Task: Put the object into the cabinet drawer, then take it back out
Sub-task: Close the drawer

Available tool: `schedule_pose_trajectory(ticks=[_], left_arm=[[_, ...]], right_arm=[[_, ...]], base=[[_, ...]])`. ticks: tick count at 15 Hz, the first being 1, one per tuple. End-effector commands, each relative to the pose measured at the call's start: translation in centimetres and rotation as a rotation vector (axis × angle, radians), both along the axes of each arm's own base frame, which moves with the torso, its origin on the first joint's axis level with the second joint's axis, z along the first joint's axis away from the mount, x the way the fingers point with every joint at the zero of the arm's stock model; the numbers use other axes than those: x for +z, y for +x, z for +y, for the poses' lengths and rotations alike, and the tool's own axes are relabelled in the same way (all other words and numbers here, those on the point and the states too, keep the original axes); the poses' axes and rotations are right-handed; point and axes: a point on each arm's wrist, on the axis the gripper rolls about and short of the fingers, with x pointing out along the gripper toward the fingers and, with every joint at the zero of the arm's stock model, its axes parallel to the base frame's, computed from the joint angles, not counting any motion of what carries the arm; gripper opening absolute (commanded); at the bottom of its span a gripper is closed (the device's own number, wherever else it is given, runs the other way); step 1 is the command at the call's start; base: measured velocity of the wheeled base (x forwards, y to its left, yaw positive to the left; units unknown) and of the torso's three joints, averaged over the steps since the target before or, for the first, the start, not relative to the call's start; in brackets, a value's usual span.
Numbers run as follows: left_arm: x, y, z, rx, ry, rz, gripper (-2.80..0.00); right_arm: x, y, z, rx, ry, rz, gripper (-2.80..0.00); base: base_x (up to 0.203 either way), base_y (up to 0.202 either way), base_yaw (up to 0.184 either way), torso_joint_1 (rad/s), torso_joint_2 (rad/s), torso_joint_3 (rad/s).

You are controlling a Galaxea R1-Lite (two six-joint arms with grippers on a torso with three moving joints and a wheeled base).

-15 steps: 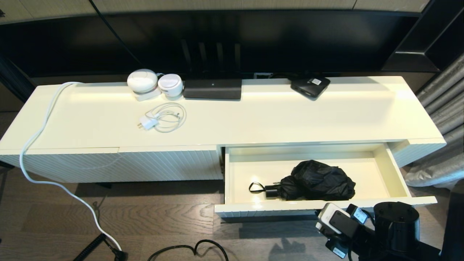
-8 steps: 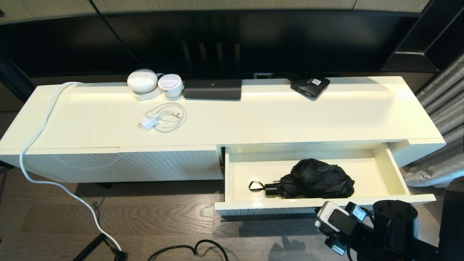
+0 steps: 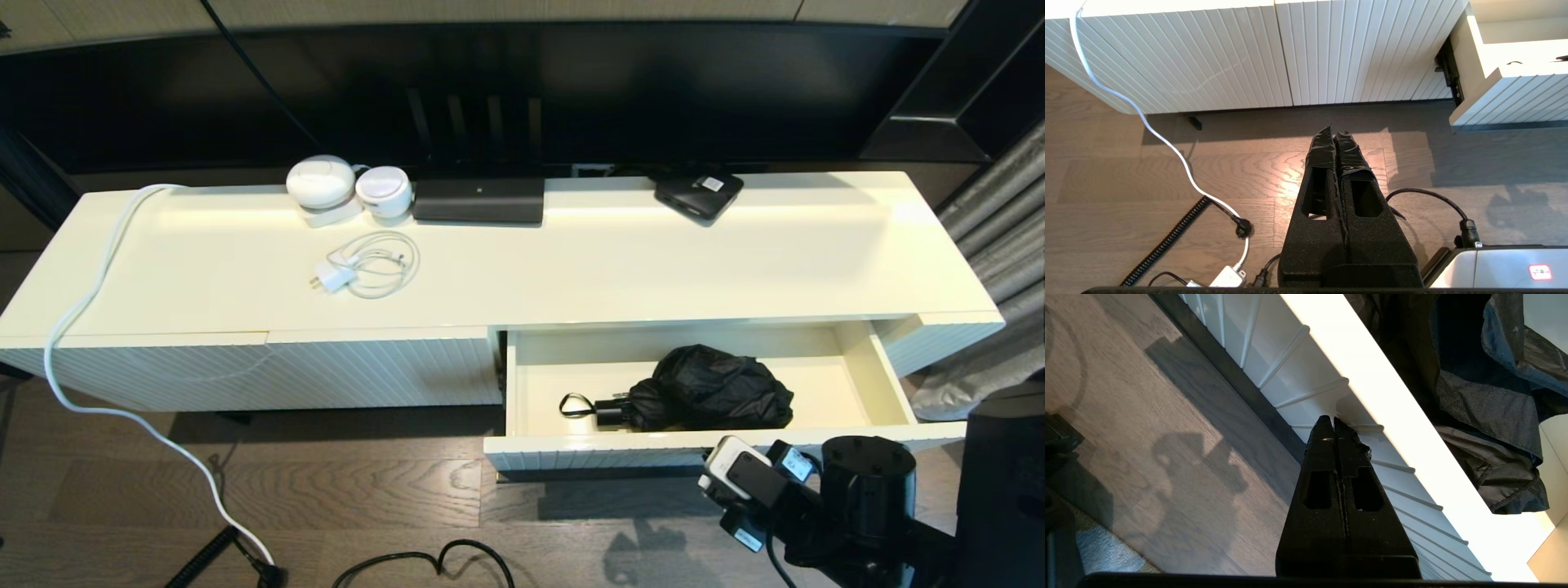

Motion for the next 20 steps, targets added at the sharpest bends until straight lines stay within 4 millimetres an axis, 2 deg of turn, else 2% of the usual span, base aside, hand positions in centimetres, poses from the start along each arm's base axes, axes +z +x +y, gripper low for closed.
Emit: schedule_pose_trajectory(ticks=[1, 8, 15, 20], left_arm=[[0.0, 0.0, 0.0, 0.0, 0.0, 0.003, -2.8], [0.0, 0.0, 0.0, 0.001, 0.0, 0.003, -2.8], [0.0, 0.0, 0.0, 0.001, 0.0, 0.003, -2.8], [0.0, 0.0, 0.0, 0.0, 0.0, 0.003, -2.8]], right_arm=[[0.1, 0.6, 0.2, -0.002, 0.006, -0.023, -2.8], [0.3, 2.2, 0.8, -0.003, 0.024, -0.069, -2.8], [0.0, 4.7, 1.4, -0.02, 0.041, -0.112, -2.8], [0.8, 6.8, 1.7, -0.036, 0.066, -0.187, -2.8]], base=[[0.0, 0.0, 0.0, 0.0, 0.0, 0.0], [0.0, 0.0, 0.0, 0.0, 0.0, 0.0], [0.0, 0.0, 0.0, 0.0, 0.0, 0.0], [0.0, 0.0, 0.0, 0.0, 0.0, 0.0]])
